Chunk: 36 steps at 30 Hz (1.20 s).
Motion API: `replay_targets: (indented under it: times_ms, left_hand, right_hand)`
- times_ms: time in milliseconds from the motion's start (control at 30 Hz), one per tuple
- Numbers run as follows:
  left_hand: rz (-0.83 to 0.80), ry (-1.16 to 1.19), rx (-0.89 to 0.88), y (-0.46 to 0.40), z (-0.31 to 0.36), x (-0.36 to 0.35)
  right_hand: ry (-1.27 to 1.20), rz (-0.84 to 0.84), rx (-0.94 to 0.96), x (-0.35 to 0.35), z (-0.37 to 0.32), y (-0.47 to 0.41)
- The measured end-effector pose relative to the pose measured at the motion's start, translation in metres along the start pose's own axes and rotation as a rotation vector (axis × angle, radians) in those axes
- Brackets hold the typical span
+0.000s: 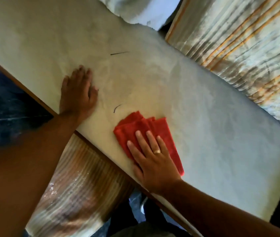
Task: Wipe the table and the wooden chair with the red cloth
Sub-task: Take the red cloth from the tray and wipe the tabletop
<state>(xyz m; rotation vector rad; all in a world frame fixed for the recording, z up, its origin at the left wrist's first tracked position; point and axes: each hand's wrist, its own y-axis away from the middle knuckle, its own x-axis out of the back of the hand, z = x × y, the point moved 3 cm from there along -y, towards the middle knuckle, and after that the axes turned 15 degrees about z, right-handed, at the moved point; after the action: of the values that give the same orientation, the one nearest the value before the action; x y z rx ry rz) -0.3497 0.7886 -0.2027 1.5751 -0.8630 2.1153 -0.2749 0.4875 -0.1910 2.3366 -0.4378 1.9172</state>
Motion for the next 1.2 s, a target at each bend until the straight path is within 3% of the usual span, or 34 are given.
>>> replay_targets:
  times_ms: [67,100,233,333,500,633,700,833,933,1000,1067,1133,1200]
  left_hand:
    - [-0.006,0.000,0.000,-0.001,0.001,0.002]
    - [-0.008,0.003,0.001,-0.001,0.001,0.002]
    - [-0.007,-0.001,0.018,-0.002,-0.001,0.001]
    - [0.013,0.019,0.022,-0.002,0.001,0.000]
    - [0.183,0.089,0.150,-0.004,-0.004,0.010]
    - [0.317,0.253,0.376,-0.010,-0.026,0.028]
    - [0.276,0.139,0.319,-0.027,-0.052,0.030]
    - [0.102,-0.089,0.175,-0.067,-0.106,0.020]
    - [0.041,-0.102,0.205,-0.074,-0.108,0.006]
    - [0.036,-0.098,0.186,-0.073,-0.109,0.005]
    - [0.054,-0.086,0.184,-0.072,-0.113,0.008]
    - [0.067,-0.074,0.178,-0.070,-0.115,0.008]
    - [0.069,-0.058,0.179,-0.072,-0.116,0.006]
  right_hand:
    - [-0.042,-0.064,0.174,0.004,0.018,0.001]
    - [-0.023,-0.053,0.170,0.007,0.040,-0.012]
    - [0.154,0.083,-0.294,0.021,0.145,-0.120]
    - [0.191,0.150,-0.371,0.018,0.161,-0.210]
    - [0.080,0.184,-0.142,-0.009,0.068,-0.286]
    - [-0.216,0.082,0.265,-0.013,-0.003,-0.218]
    - [-0.296,0.037,0.309,-0.004,0.030,-0.196]
    - [-0.185,0.199,-0.191,0.020,0.128,-0.258]
    - [-0.219,0.265,-0.330,0.011,0.104,-0.306]
    - [-0.328,0.188,-0.169,-0.013,0.043,-0.307]
    - [-0.402,0.080,0.109,-0.029,-0.013,-0.283]
    - [-0.412,-0.010,0.304,-0.025,-0.011,-0.275]
    - [-0.349,0.002,0.260,-0.016,0.033,-0.296]
